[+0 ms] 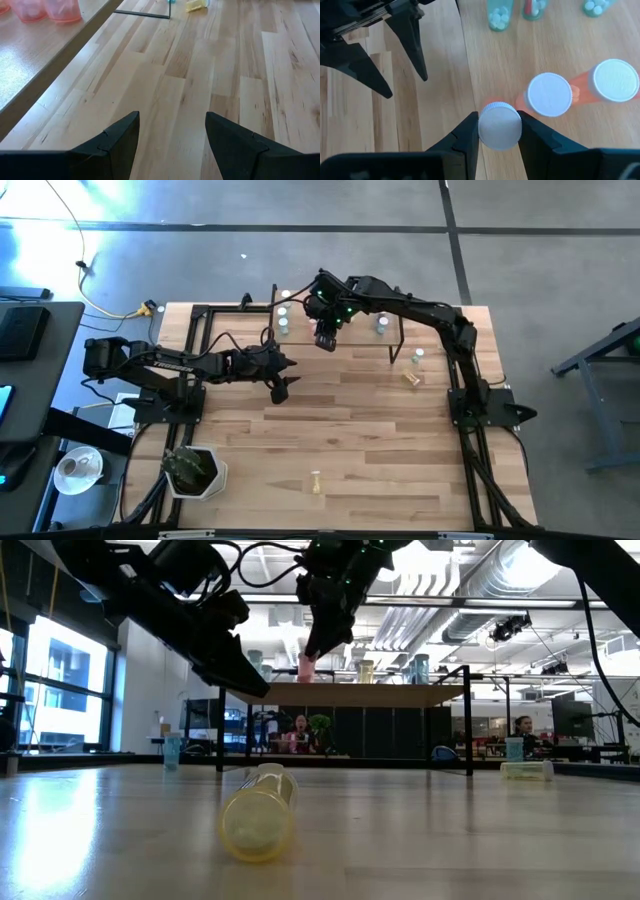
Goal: Pick and place medicine bottles onto shelf by color
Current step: Put the pink pill bottle on the shelf
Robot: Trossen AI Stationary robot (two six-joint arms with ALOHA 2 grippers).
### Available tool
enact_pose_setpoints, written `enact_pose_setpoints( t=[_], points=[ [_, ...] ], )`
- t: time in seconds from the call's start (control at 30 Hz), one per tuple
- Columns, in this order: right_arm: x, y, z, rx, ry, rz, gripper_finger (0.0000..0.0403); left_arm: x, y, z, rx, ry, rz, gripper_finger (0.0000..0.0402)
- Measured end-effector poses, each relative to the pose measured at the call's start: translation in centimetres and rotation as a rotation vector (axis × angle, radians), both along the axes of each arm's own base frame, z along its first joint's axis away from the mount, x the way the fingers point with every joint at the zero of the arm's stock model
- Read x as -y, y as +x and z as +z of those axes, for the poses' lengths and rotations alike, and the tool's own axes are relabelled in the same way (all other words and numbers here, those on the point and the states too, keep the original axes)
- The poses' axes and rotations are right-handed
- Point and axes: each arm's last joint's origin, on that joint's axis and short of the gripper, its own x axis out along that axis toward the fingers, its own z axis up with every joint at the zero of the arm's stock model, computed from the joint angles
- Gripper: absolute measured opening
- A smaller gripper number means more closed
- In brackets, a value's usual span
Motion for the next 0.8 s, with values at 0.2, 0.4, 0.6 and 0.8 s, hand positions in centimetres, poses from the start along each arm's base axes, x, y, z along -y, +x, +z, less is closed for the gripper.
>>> enact_pose_setpoints(
  t=[0.2, 0.4, 0.6, 0.8],
  points=[
    [0.03, 0.04, 0.0, 0.001, -0.017, 0.017, 0.0099, 0.0, 0.0, 0.0, 0.0, 0.0, 0.0, 0.0218],
    [0.04, 0.04, 0.01, 0.001, -0.021, 0.018, 0.0099, 0.0, 0.0, -0.01, -0.001, 0.001, 0.001, 0.0218],
    [0.16, 0.03, 0.01, -0.009, -0.054, -0.006, 0.0105, 0.0, 0.0, -0.01, -0.001, 0.001, 0.001, 0.0218],
    [0.16, 0.07, -0.13, -0.012, -0.046, -0.002, 0.0137, 0.0, 0.0, -0.01, -0.001, 0.001, 0.001, 0.0218]
  ],
)
